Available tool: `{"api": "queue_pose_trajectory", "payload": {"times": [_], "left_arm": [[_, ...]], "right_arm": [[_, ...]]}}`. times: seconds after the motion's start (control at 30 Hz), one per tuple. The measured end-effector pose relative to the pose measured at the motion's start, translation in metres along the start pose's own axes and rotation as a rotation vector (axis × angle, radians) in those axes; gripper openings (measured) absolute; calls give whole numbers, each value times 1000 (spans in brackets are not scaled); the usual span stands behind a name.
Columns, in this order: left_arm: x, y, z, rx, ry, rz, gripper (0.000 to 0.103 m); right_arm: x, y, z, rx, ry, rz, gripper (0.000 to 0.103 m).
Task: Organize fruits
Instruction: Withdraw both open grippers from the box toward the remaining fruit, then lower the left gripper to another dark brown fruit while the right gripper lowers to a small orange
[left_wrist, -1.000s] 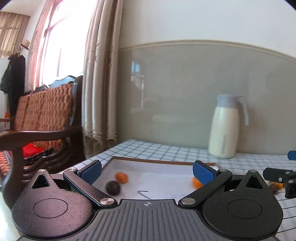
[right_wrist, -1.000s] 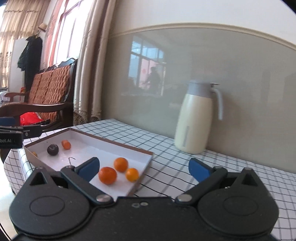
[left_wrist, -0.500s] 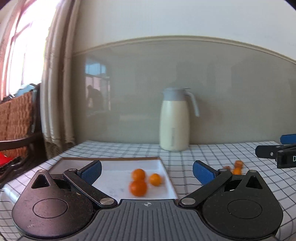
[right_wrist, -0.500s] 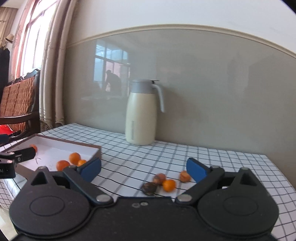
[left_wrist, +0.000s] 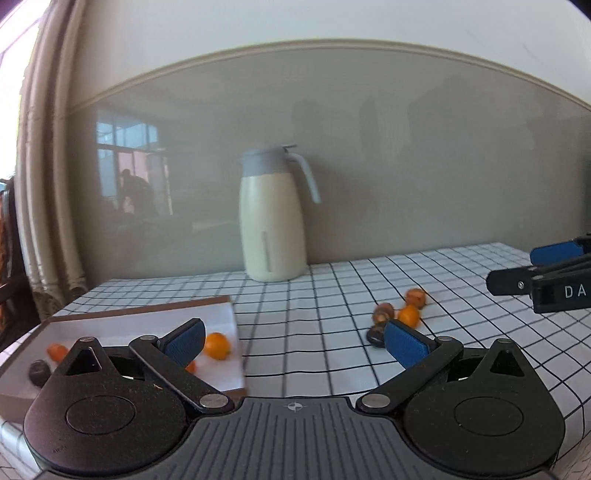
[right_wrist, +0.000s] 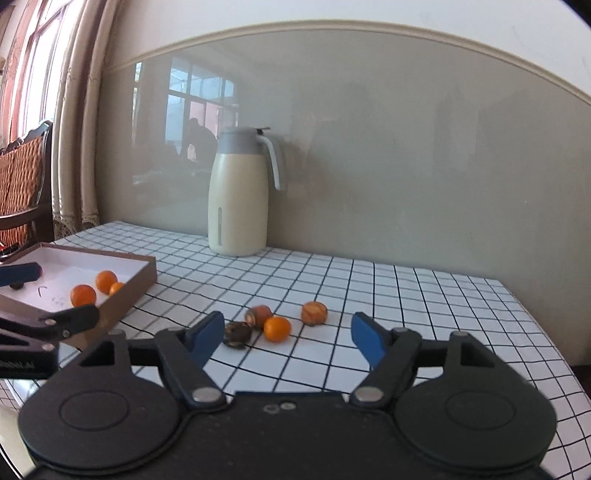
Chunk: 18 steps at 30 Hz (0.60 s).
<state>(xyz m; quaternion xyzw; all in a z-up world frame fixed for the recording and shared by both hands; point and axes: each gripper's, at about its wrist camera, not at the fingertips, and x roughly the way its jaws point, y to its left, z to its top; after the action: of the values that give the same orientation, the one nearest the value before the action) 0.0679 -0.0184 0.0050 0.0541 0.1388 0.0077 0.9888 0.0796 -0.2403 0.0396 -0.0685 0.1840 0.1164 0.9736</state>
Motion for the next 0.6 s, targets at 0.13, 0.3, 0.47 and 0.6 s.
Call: {"api": "queue_pose_trajectory", "payload": {"times": [0.13,0.3,0.47,0.6], "left_arm": [[15,-16,2,12,18,-25,103],[33,-37,3,48,52,-43,98],[55,-48,2,39,116,-52,83],[68,-54,1,37,141,-66,77]], "right_arm": [[9,-8,-1,7,12,-4,60],[27,-18,-2,24,47,11,48],[48,-21,-2,21,75,24,45],[66,-23,-3,21,110,44,44]]}}
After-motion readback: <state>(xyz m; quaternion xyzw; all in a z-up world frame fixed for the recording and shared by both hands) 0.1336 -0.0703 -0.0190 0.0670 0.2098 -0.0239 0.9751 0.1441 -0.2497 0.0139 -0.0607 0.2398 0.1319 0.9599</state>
